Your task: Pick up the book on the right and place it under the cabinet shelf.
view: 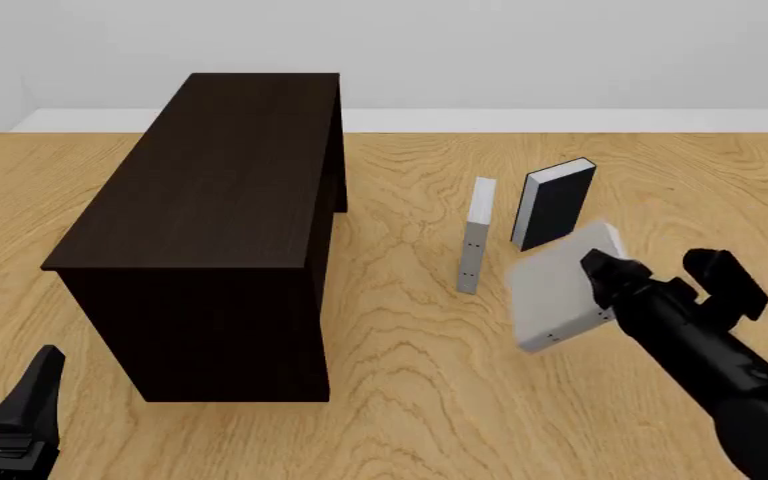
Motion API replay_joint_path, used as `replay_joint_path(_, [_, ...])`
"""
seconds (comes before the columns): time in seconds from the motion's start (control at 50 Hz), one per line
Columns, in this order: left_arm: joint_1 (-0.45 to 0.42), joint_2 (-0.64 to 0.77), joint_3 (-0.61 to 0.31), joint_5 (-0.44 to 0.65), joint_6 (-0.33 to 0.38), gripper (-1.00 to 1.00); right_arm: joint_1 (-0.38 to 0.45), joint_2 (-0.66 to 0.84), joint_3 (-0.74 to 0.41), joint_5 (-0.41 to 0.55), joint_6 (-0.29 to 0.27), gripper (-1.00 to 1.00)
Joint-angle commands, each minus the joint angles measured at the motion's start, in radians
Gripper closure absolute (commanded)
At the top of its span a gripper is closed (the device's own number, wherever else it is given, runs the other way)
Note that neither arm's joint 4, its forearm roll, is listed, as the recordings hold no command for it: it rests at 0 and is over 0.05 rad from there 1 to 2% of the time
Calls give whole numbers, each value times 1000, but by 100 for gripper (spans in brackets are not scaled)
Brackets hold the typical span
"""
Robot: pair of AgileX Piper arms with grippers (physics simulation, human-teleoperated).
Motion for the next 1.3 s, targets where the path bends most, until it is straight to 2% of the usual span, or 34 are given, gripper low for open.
replay_joint_path(0.02, [0, 0, 0, 0, 0, -100, 55, 88, -9, -85, 76, 100])
replay_joint_path(0.94, [0, 0, 0, 0, 0, -100, 235, 271, -113, -173, 137, 100])
replay_joint_path(1.3, [0, 0, 0, 0, 0, -100, 280, 295, -178, -158, 131, 100])
